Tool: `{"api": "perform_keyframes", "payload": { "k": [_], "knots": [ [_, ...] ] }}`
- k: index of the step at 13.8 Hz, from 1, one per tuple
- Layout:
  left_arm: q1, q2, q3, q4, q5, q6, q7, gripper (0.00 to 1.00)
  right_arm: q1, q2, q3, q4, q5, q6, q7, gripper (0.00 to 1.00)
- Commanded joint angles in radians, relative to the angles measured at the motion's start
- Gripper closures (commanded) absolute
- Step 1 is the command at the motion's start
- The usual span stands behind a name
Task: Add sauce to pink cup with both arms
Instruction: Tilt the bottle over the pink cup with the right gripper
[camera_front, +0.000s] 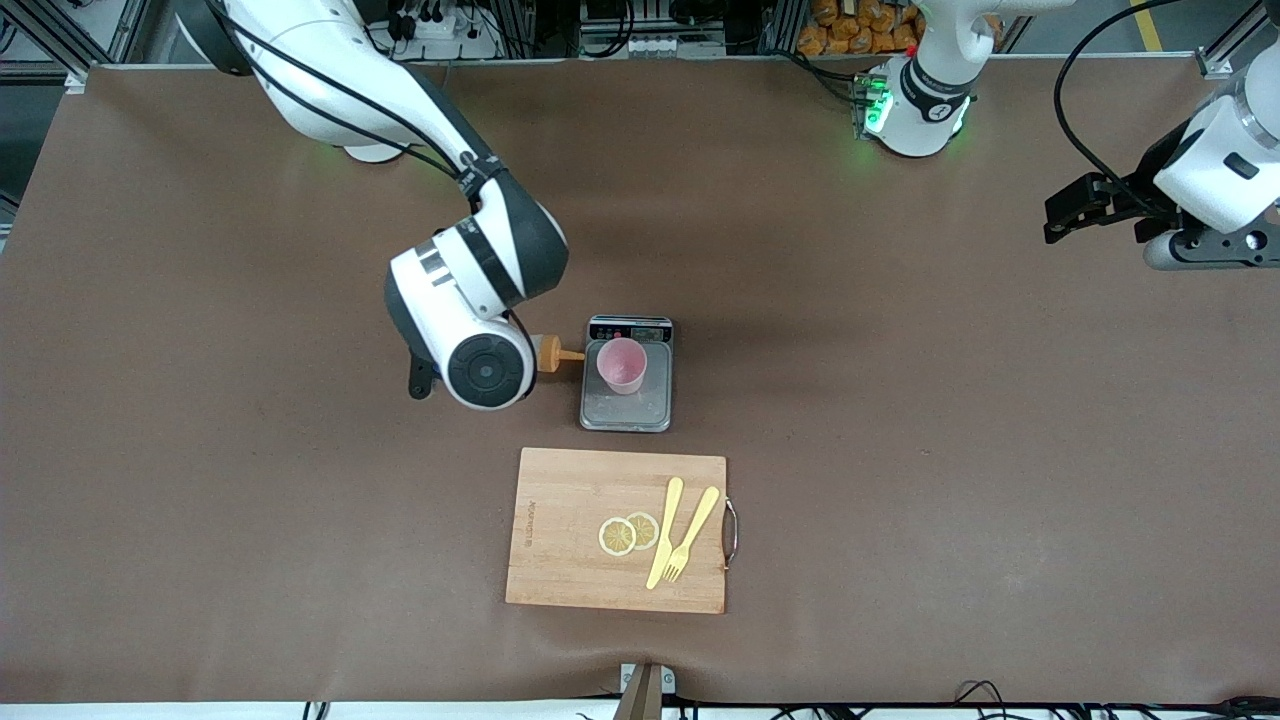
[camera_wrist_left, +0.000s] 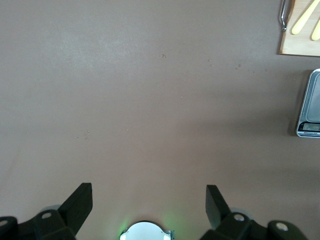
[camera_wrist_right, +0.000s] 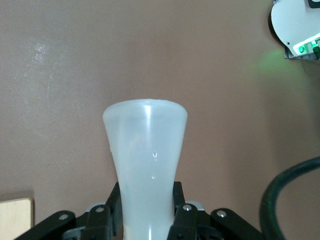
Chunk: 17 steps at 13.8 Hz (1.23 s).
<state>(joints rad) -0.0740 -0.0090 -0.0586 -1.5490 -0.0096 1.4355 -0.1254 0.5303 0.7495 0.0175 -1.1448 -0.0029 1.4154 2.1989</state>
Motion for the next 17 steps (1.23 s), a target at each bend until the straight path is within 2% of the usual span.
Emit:
{"api": "perform_keyframes", "payload": {
  "k": [1,4,6,11,13,17],
  "knots": [
    [0.007,-0.017,-0.006,-0.016,-0.021,-0.015,-0.01,0.0,0.016,0.004,-0.007,0.017,-0.043,-0.042,0.028,0.58],
    [0.007,-0.017,-0.006,-0.014,-0.021,-0.017,-0.01,0.0,0.037,0.016,-0.01,0.017,-0.055,-0.047,0.038,0.58],
    [0.008,-0.017,-0.006,-0.014,-0.021,-0.017,-0.01,0.0,0.06,0.033,-0.008,0.017,-0.098,-0.05,0.06,0.61],
    [0.01,-0.019,-0.006,-0.014,-0.021,-0.018,-0.007,0.0,0.054,0.037,-0.007,0.027,-0.095,-0.041,0.079,0.65],
    [0.01,-0.019,-0.006,-0.014,-0.021,-0.018,-0.002,0.0,0.05,0.037,-0.007,0.027,-0.094,-0.042,0.076,0.73],
    [0.01,-0.019,-0.004,-0.016,-0.021,-0.018,-0.002,0.0,-0.005,0.027,0.004,0.028,-0.068,-0.042,0.038,0.72]
  ]
}}
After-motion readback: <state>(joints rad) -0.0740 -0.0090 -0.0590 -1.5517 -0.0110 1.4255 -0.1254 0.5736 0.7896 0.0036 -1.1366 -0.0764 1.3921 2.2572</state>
